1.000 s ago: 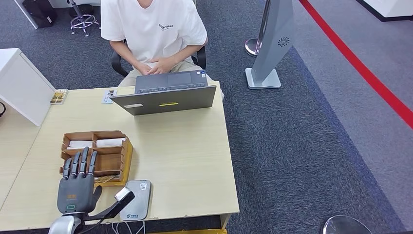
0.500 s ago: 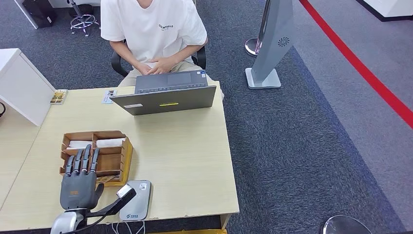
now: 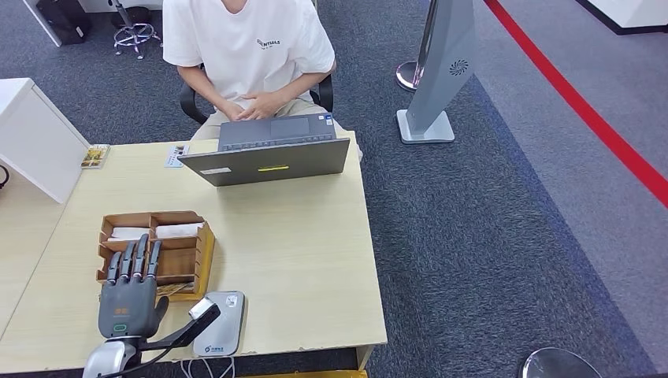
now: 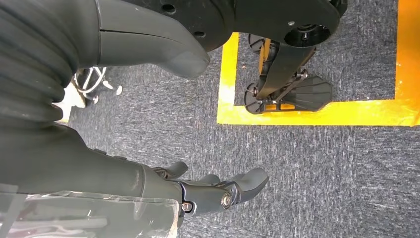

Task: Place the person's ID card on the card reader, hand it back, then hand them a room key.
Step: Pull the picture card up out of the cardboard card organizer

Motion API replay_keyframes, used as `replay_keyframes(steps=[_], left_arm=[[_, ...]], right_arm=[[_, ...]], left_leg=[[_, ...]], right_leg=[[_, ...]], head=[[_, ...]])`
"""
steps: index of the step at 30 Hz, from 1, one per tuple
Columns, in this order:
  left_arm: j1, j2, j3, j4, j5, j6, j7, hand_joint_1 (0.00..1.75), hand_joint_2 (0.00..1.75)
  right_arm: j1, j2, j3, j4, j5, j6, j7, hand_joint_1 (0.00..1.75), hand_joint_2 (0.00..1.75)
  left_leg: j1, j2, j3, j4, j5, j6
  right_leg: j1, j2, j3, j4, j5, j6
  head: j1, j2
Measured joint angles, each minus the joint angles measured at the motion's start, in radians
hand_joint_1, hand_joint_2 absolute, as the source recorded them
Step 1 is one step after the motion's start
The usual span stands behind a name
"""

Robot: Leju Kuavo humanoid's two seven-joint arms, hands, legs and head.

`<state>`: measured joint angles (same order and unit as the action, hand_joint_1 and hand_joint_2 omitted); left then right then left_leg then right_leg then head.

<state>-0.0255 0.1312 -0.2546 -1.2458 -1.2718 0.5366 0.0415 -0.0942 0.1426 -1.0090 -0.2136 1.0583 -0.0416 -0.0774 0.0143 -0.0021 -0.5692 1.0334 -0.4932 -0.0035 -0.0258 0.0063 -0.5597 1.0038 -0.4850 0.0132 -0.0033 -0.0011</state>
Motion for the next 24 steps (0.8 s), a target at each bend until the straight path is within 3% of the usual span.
replay_keyframes(steps=[24], left_arm=[[-0.012,-0.009,0.000,0.011,-0.011,0.000,-0.009,0.00,1.75]], right_arm=[[0.000,0.003,0.005,0.000,0.002,0.000,0.002,0.00,1.75]], left_leg=[[0.000,0.000,0.000,0.000,0.000,0.000]], right_leg=[[0.000,0.000,0.000,0.000,0.000,0.000]], head=[[0.000,0.000]])
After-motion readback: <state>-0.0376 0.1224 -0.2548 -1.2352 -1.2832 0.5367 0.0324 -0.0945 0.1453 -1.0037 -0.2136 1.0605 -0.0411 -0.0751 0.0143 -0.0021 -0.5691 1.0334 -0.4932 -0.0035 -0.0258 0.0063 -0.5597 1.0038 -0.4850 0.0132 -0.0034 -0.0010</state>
